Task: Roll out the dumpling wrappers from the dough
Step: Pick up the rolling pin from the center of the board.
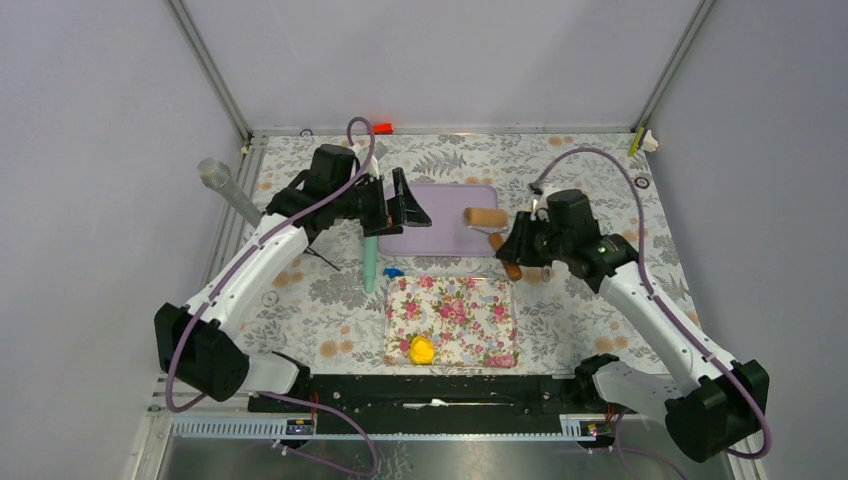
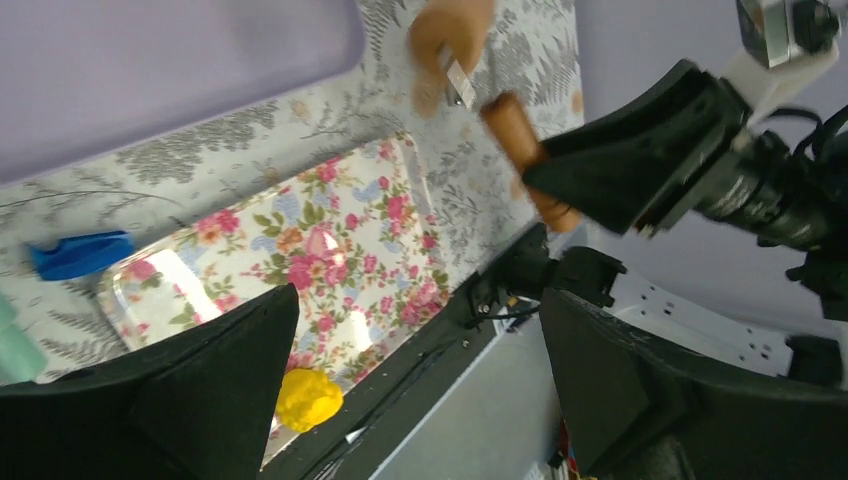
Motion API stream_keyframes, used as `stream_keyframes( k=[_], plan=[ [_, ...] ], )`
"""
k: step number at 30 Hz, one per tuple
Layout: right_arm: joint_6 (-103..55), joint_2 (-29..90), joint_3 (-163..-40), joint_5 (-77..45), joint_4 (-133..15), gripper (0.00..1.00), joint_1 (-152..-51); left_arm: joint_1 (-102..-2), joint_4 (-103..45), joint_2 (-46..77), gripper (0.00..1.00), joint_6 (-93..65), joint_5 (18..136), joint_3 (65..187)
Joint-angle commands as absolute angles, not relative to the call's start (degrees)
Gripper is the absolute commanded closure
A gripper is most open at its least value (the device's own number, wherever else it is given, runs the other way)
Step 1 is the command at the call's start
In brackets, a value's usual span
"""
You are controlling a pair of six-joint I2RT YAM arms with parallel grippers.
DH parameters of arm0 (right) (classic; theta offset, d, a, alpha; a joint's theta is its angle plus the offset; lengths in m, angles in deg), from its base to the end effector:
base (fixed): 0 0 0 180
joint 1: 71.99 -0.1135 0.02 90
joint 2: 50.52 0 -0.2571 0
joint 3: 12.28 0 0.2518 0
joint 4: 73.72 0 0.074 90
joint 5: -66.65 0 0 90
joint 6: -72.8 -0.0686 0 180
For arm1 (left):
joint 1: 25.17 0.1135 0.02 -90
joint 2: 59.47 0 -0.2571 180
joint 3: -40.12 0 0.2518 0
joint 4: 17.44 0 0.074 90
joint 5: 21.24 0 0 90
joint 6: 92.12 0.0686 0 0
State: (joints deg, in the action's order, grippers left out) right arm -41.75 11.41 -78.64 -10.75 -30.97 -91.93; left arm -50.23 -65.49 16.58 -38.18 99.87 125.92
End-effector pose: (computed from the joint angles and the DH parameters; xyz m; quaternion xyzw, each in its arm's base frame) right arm 0.2399 0.1030 0.2724 -0.0118 0.8958 0.2554 0.3636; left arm 0.2661 -0.1636 0.3234 0.0333 0.8742 -0.4214 0.2390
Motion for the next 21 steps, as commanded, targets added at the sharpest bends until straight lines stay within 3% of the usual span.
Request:
stream_keyframes(
  k=[1, 21],
  plan=[
    [-35.58, 11.16, -81.57, -6.03, -37.07, 1.0, -100.6, -49.81, -63.62, 19.88, 0.01, -38.53, 111.49, 129.9],
    [-26.98, 7.17, -73.35, -5.49, -49.18, 1.0, -111.23, -46.65, -60.17, 29.35, 0.01, -42.16, 120.74, 125.81]
  ],
)
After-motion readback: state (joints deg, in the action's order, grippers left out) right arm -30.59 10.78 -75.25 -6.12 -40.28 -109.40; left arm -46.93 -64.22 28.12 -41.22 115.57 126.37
